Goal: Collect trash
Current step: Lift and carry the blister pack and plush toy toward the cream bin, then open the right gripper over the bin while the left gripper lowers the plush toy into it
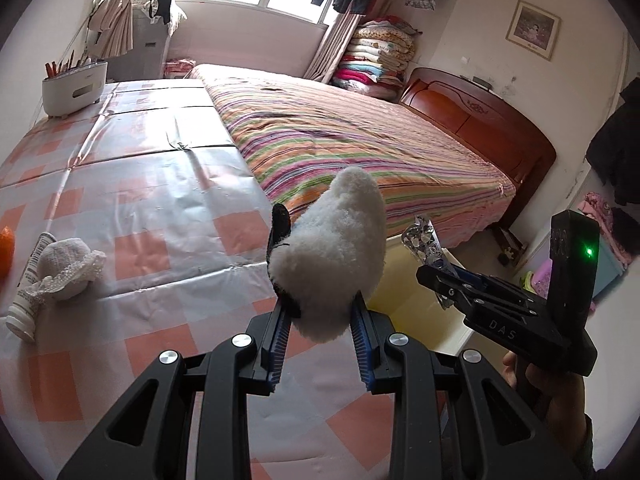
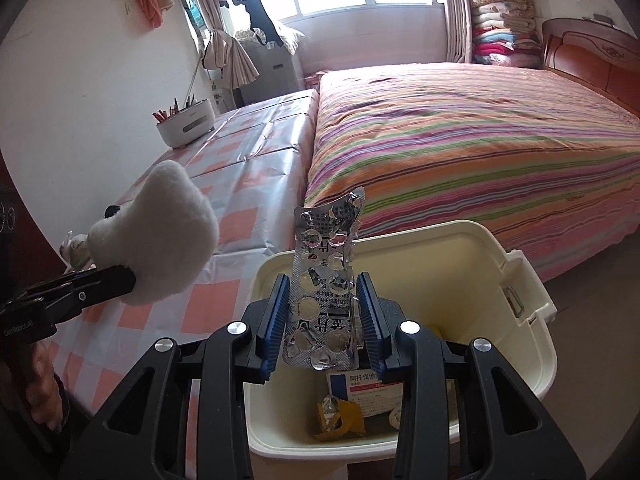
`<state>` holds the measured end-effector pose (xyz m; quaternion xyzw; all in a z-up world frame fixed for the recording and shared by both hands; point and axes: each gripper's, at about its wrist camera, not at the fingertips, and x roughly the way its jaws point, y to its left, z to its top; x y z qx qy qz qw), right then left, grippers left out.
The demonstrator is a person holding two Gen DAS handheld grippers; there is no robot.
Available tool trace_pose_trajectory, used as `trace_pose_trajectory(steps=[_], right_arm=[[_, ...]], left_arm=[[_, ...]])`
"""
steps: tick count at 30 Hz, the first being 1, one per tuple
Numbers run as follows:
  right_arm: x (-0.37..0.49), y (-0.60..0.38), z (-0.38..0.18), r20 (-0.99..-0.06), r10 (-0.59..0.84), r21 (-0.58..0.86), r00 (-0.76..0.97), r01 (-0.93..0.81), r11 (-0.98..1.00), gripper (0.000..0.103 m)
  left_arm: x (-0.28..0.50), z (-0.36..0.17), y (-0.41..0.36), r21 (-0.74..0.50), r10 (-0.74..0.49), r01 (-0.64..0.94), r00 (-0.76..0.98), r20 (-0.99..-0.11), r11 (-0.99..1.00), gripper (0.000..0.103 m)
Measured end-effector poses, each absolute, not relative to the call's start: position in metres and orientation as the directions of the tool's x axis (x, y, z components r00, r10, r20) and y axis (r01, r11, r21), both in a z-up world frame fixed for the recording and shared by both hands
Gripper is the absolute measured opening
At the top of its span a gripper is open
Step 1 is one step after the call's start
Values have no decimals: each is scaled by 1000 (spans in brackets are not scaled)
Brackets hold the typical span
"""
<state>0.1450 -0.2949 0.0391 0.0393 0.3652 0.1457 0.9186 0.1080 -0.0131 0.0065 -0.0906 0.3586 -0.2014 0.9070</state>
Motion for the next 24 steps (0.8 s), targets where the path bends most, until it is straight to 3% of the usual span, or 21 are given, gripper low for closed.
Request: trace_pose_trajectory(steps=[15,16,17,18,21,22,24], right_arm=[[147,-336,32,-660,250,227,708,-129,965,38],[147,-338,32,-658,249,231,711,-125,965,47],[145,-341,35,-649,245,239,721,-112,964,64],[143,-346,37,-637,234,248,734,-93,964,71],[137,-363,47,-590,211,292,780,-38,956,87],[136,-368,48,-579,198,305,791,-16,952,98],[131,-385,54,-548,146,348,823,66,935,98]], left_arm=[[114,8,-68,-291,-470,373,622,-627,881,29],[115,8,-71,-290,-471,375,620,-627,880,29],[115,8,-73,-289,-472,377,619,-628,880,29],[116,8,-74,-288,-471,378,618,-629,880,29],[115,7,-80,-283,-471,382,615,-633,880,29],[116,8,-81,-282,-470,383,614,-634,880,29],[118,6,-84,-280,-469,383,612,-637,880,29]])
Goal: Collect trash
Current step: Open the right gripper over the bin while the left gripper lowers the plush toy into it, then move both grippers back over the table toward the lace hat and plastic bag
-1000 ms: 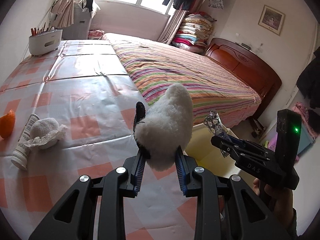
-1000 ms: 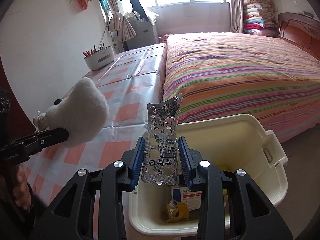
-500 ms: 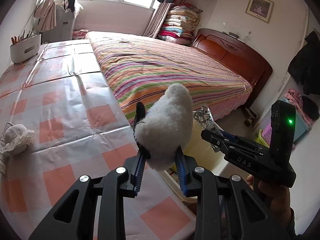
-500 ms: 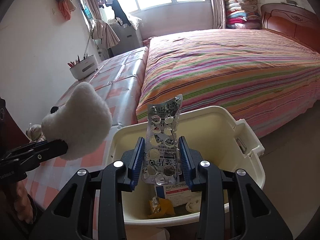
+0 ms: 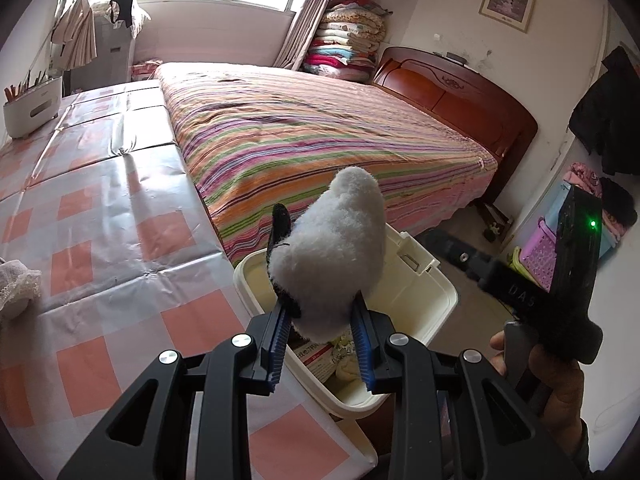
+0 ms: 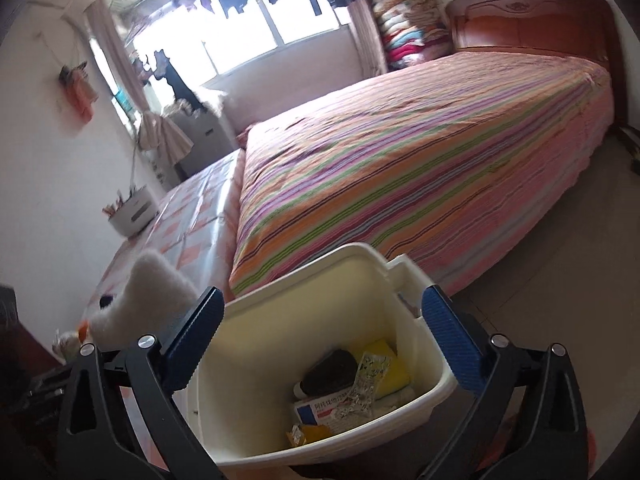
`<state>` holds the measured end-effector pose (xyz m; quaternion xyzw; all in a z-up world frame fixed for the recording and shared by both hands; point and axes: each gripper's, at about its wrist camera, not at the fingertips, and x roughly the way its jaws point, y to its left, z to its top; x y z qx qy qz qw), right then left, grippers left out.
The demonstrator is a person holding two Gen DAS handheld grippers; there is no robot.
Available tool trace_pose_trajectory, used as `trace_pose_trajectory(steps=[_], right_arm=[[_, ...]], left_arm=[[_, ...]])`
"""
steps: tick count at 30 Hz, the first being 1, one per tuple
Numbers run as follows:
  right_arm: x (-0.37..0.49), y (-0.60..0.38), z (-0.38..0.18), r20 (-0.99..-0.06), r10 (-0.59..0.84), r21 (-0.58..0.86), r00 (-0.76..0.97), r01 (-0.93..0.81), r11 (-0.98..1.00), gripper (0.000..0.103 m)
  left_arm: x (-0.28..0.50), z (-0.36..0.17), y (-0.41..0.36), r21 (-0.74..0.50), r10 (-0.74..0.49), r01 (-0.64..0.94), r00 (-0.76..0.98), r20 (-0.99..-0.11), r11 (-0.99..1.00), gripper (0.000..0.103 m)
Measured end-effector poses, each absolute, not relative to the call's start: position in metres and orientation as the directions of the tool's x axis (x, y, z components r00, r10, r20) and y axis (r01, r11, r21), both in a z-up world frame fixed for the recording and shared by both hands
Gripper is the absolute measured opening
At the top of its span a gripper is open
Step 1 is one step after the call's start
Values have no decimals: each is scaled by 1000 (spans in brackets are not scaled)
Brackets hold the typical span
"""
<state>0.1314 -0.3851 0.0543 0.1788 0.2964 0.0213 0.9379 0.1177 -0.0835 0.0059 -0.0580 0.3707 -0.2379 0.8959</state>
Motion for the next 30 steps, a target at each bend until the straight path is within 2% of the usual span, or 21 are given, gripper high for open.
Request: trace_pose_trajectory(steps=[3,5,7,10,12,17,22,23,25,27,30], right_arm=[[127,-412,59,-542,-10,391,840,263,882,98],[121,-428,57,-521,-31,476,853,320,819,98],[112,-442,57,-467,-20,573,884,320,755,98],[105,-453,56,-426,-30,625,904,318,713,98],[101,-457,57,-361,-15,668,932,270,693,98],[89,-452,73,-234,-95,626,968,225,747,97],[95,-436,81,-281,-74,488,957,209,848,98],[99,-435,82,-291,-60,481,955,200,853,98],[100,-434,86,-301,-46,467,952,189,864,98],[102,-437,90,-291,-15,486,957,161,859,98],[101,-442,85,-297,5,510,955,154,846,98]], left_arm=[[119,4,-90,-273,-469,391,604,-645,879,29],[119,3,-95,-270,-470,396,600,-648,878,29],[120,2,-99,-267,-472,402,596,-650,876,29],[121,0,-106,-261,-471,408,592,-653,875,31],[121,-2,-110,-259,-472,412,587,-658,874,31],[121,-4,-116,-243,-464,416,590,-661,876,34],[121,-4,-121,-233,-458,418,594,-662,878,35],[121,-4,-122,-229,-456,419,595,-662,879,37],[120,-3,-120,-219,-445,410,610,-655,885,55],[118,1,-117,-213,-432,394,633,-643,894,65],[115,8,-108,-212,-416,369,664,-621,905,70]])
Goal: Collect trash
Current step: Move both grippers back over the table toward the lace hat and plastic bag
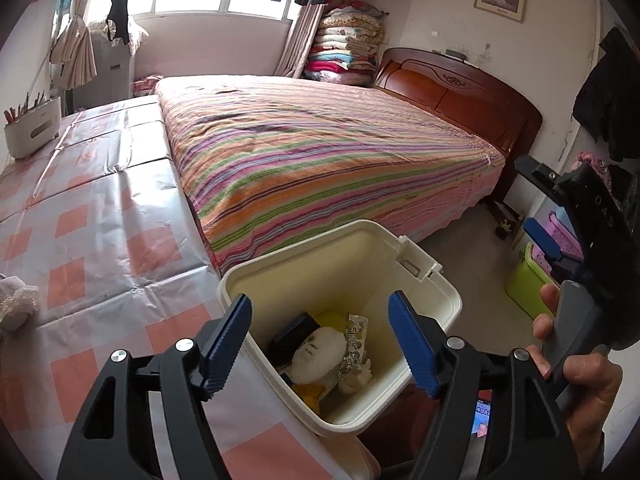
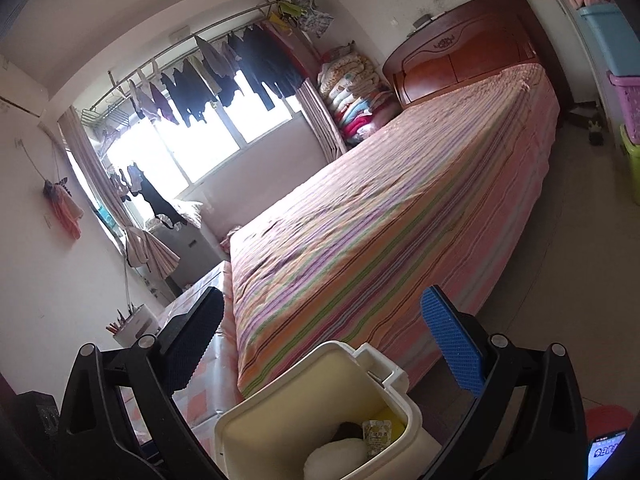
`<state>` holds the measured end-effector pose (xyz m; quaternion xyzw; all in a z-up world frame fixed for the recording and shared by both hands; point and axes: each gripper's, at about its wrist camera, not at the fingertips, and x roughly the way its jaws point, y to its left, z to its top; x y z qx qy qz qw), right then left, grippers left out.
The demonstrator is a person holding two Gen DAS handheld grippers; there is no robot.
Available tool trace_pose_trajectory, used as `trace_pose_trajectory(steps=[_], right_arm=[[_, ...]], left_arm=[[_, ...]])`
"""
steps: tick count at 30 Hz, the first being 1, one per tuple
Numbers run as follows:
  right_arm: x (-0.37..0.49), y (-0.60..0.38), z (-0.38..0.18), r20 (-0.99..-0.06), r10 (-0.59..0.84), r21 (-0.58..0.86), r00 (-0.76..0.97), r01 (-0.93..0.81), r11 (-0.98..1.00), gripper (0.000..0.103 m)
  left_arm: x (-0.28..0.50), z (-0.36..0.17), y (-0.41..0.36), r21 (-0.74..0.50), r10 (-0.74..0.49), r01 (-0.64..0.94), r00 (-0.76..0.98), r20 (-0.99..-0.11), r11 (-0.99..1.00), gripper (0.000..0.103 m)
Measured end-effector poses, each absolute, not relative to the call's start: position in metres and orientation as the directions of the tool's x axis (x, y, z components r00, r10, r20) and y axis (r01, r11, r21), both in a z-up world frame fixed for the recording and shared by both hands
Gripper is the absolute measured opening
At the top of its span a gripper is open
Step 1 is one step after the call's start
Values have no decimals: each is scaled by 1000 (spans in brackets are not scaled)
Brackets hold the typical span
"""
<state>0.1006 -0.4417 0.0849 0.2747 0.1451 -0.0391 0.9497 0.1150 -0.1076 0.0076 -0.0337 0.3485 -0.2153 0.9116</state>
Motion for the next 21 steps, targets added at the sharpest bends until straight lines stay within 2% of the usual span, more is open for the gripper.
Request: trace_pose_trajectory(steps=[5,9,21], right_arm=[[103,-434,91,-235,104,553,966,45,832,98],[124,-400,86,-263,156,524,952,5,852,98],[154,-262,86,-319,405,490,857,-217,844,98]], left_arm=[[114,22,-81,-220,-376,305,711,-595,926,72],[112,33,-48,-238,-344,251,741,-576,938,72],[104,34,103,-269,-99,-78,805,-586,960,75]])
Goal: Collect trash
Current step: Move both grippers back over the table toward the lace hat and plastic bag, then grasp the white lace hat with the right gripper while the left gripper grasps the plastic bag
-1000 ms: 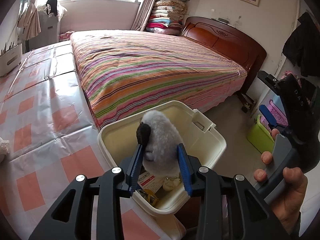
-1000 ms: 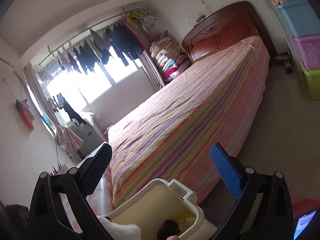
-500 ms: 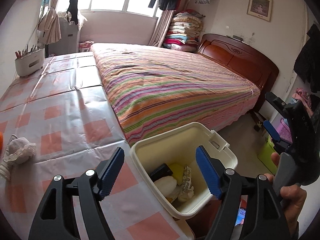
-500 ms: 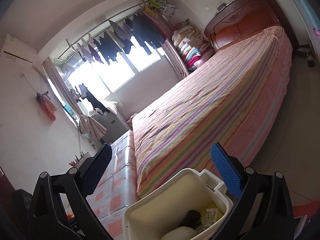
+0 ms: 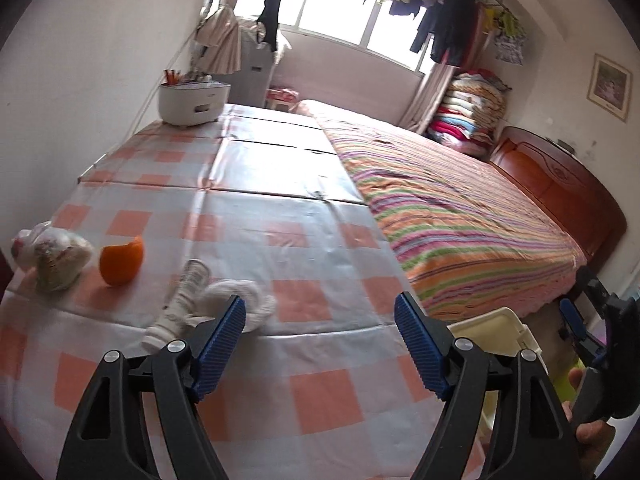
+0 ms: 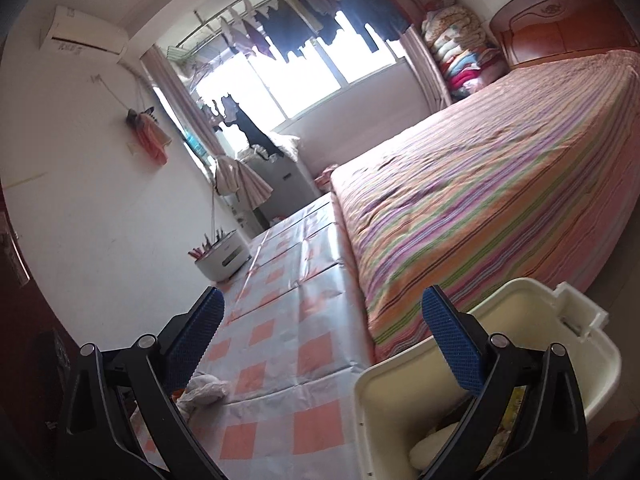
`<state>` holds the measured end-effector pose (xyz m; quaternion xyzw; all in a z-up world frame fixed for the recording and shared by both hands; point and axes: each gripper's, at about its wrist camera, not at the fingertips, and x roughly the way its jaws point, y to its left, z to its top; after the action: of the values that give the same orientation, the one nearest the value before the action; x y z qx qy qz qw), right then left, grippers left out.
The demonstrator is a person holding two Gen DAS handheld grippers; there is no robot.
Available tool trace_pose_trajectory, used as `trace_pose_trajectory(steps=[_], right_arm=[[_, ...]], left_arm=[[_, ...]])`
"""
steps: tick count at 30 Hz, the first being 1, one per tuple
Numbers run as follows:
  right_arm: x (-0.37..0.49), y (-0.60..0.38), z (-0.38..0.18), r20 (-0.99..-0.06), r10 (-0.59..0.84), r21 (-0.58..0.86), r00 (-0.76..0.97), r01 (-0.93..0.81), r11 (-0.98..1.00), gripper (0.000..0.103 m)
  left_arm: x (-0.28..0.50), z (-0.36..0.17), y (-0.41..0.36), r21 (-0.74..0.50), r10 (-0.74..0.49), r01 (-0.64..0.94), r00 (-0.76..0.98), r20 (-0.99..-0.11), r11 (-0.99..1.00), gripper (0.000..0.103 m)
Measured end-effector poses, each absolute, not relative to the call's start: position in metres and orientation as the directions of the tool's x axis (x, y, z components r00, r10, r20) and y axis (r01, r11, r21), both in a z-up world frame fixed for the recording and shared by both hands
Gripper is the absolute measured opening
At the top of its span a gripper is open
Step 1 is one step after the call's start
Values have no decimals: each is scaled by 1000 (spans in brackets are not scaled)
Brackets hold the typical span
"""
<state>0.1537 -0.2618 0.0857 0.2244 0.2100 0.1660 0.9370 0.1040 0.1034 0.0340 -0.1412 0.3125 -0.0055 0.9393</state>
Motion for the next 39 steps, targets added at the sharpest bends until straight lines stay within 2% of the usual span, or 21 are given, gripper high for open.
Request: trace_pose_trajectory(steps=[9,14,17,22,31,39], right_arm=[[163,-153,80,-388,547,435,742,-376,818,98],[170,-75,71,-462,623,332,632,-528,782,98],[172,-40,61,-497,659,317,564,-589,743,98],[182,-2,41,-573,666,314,477,-623,716,98],[201,19,24,-685,592,256,425,-621,741,98],[218,28,17,-721,568,251,397,-615,748,94]], left_arm=[[74,25,210,-246,79,-287,784,-616,926,75],[64,24,254,-242,127,-350,766,-630,905,75],[61,22,280,-242,148,-381,753,-641,892,75],[62,8,306,-225,135,-375,728,-672,899,75],[73,-14,325,-291,57,-351,720,-692,890,75],[90,-24,340,-327,33,-370,704,-709,869,75]])
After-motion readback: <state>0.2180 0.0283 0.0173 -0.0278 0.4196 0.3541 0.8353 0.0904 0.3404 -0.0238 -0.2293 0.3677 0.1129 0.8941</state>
